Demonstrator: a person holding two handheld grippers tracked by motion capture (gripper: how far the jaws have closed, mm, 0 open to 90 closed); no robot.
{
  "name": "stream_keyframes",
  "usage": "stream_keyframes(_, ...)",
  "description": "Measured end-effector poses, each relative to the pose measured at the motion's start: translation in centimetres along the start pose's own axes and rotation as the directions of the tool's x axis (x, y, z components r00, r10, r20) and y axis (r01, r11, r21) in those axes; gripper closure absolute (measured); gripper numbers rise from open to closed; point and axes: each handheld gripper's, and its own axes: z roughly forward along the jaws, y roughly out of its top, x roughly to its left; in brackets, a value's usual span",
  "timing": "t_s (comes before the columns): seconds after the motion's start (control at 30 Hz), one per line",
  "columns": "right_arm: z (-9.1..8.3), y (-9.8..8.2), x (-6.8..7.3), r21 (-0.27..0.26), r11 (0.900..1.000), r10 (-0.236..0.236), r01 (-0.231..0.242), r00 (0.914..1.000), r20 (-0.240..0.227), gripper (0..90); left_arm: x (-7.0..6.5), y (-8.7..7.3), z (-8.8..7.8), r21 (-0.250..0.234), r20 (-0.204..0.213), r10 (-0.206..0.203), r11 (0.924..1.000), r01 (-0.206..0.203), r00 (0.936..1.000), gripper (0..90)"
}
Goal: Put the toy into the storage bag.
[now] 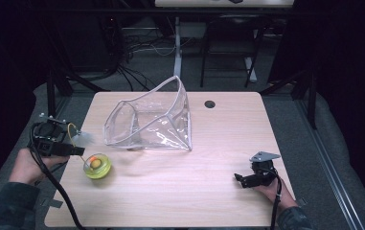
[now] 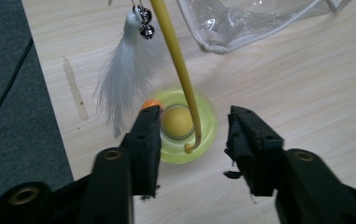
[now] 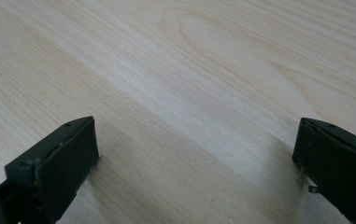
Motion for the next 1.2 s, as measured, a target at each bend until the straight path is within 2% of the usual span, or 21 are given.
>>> stream_keyframes(0.17,0.0,0.0,0.0,0.001,1.0,0.001,-0.001,1.0,0.001,0.0,-0.1,0.3,0.0,0.017,0.008,0.017,0.9997,-0.017,0.9998,72.4)
stream_keyframes(0.27,0.0,0.0,0.0,-0.001,1.0,0.003,-0.003,1.0,0.002,0.0,-0.2,0.2,0.6,0.039,0.002,0.022,0.999,-0.022,0.9998,75.7)
stream_keyframes(0.4,0.0,0.0,0.0,-0.001,1.0,0.002,-0.002,1.0,0.0,0.0,-0.2,0.2,0.9,0.034,0.017,0.025,0.9991,-0.025,0.9995,86.9)
stream_keyframes(0.53,0.0,0.0,0.0,-0.002,1.0,0.002,-0.002,1.0,0.001,0.0,-0.6,0.4,0.8,0.035,0.003,0.041,0.9986,-0.041,0.9992,88.1)
stream_keyframes(0.6,0.0,0.0,0.0,-0.001,1.0,0.003,-0.003,1.0,0.001,0.0,-0.6,0.4,0.8,0.019,0.011,0.036,0.9992,-0.036,0.9993,88.2)
stream_keyframes(0.7,0.0,0.0,0.0,0.0,1.0,0.001,-0.001,1.0,0.001,0.0,-0.8,0.4,0.7,0.021,0.024,0.045,0.9987,-0.046,0.9987,88.2)
stream_keyframes(0.97,0.0,0.0,0.0,-0.002,1.0,-0.001,0.001,1.0,0.0,0.0,-0.5,0.1,-0.4,0.012,0.017,0.051,0.9986,-0.051,0.9986,88.3)
stream_keyframes(1.07,0.0,0.0,0.0,-0.002,1.0,0.001,-0.001,1.0,0.003,0.0,-0.7,0.3,-0.9,0.007,0.009,0.08,0.9968,-0.08,0.9968,88.3)
stream_keyframes(1.2,0.0,0.0,0.0,-0.003,1.0,0.001,-0.001,1.0,0.002,0.0,-0.6,0.5,-1.1,0.014,0.005,0.092,0.9956,-0.092,0.9957,88.3)
